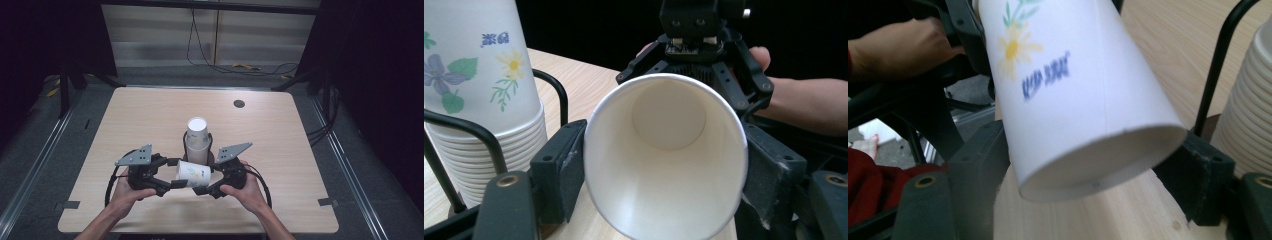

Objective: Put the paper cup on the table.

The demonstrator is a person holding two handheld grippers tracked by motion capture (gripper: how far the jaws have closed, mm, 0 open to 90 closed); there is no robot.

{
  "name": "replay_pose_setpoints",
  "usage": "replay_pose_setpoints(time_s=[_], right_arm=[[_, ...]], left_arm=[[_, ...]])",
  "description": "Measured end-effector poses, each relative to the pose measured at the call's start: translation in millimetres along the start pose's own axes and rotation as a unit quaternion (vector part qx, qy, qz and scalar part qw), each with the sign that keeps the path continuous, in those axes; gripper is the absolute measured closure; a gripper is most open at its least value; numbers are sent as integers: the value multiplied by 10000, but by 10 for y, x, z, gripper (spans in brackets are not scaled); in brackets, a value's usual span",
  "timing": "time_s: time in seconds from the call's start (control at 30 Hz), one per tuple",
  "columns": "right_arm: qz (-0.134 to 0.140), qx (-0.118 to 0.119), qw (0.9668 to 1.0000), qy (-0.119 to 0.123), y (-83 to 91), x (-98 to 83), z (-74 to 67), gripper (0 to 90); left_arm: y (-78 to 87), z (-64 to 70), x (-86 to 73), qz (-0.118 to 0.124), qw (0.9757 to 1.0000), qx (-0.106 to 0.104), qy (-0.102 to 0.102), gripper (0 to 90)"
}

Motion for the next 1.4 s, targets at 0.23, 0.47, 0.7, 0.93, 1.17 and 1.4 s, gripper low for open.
replay_pose_setpoints(time_s=[0.23,0.47,0.7,0.93,1.17,1.4], right_arm=[[45,-145,9999,-45,43,1,39,202],[85,-220,9997,-88,66,-7,78,198],[200,-456,9987,-96,143,6,119,225],[351,-723,9965,-211,218,-12,208,223],[446,-967,9937,-360,256,-29,300,196],[482,-1117,9913,-500,271,-37,351,187]], left_arm=[[43,-27,-2,-38,9998,185,10,272],[107,-81,-23,-68,9994,329,109,271],[170,-87,-53,-137,9988,448,173,272],[181,-107,-87,-260,9977,548,290,271],[237,-143,-103,-486,9957,693,386,272],[357,-145,-91,-495,9935,952,378,274]])
Point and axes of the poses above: each handheld gripper's, and its own axes: y roughly backward along the jaws, x roughly out of its top, z roughly to its right, the point moved 4 cm from there along -y, roughly forward along the jaws, and after that the axes turned 12 degrees about -x, right-handed, at the moved point
